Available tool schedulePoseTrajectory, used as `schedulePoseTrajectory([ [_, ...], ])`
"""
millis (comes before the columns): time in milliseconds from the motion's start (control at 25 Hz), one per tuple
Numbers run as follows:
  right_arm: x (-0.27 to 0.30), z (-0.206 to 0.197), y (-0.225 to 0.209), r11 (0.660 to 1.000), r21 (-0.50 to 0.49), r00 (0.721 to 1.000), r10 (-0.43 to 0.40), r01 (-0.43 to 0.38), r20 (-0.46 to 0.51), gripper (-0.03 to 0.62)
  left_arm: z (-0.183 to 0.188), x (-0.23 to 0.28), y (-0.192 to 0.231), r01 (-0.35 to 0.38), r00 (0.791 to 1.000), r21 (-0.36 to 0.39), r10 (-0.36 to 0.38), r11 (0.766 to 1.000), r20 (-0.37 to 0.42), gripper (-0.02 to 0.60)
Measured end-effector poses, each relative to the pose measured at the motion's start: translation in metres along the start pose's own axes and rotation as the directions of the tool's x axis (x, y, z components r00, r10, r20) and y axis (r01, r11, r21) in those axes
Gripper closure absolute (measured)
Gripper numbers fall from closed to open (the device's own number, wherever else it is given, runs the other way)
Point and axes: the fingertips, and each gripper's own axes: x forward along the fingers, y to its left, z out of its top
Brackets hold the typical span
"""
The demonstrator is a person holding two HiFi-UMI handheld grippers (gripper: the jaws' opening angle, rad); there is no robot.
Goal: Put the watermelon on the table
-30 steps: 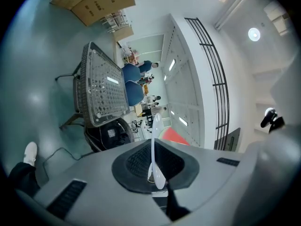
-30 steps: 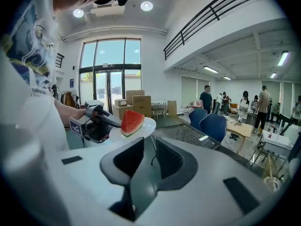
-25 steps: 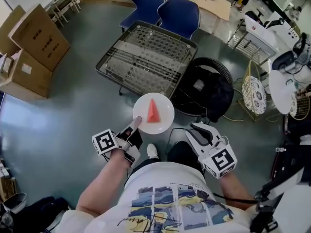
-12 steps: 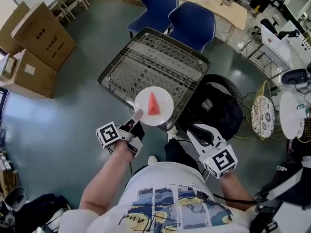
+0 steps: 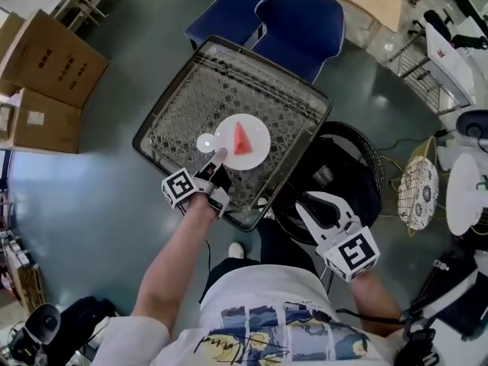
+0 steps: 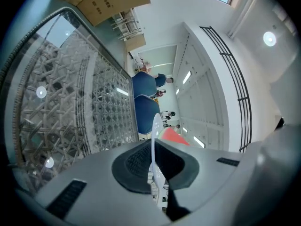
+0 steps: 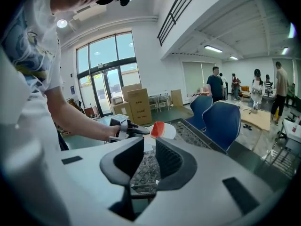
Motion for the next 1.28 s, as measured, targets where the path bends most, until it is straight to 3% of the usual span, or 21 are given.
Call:
schedulePoseTrajectory([
  [320,0.014,-0.029,-0.064,0.996,0.088,0.997,0.013,-0.007,-0.075,0.530,0.023,0.116,0.052,-0.068,0.998,-0.009,0.068,0.998,0.001,0.565],
  [680,0.035,-0.063,-0.106,0.984,0.179,0.993,-0.005,0.026,-0.119,0.530,0.031,0.211,0.103,-0.159,0.985,0.023,0.160,0.987,-0.059,0.565],
  [1280,0.048,-0.086,-0.126,0.968,0.247,0.990,-0.018,0.053,-0.142,0.530,0.033,0.241,0.143,-0.287,0.950,0.080,0.294,0.955,-0.109,0.563],
])
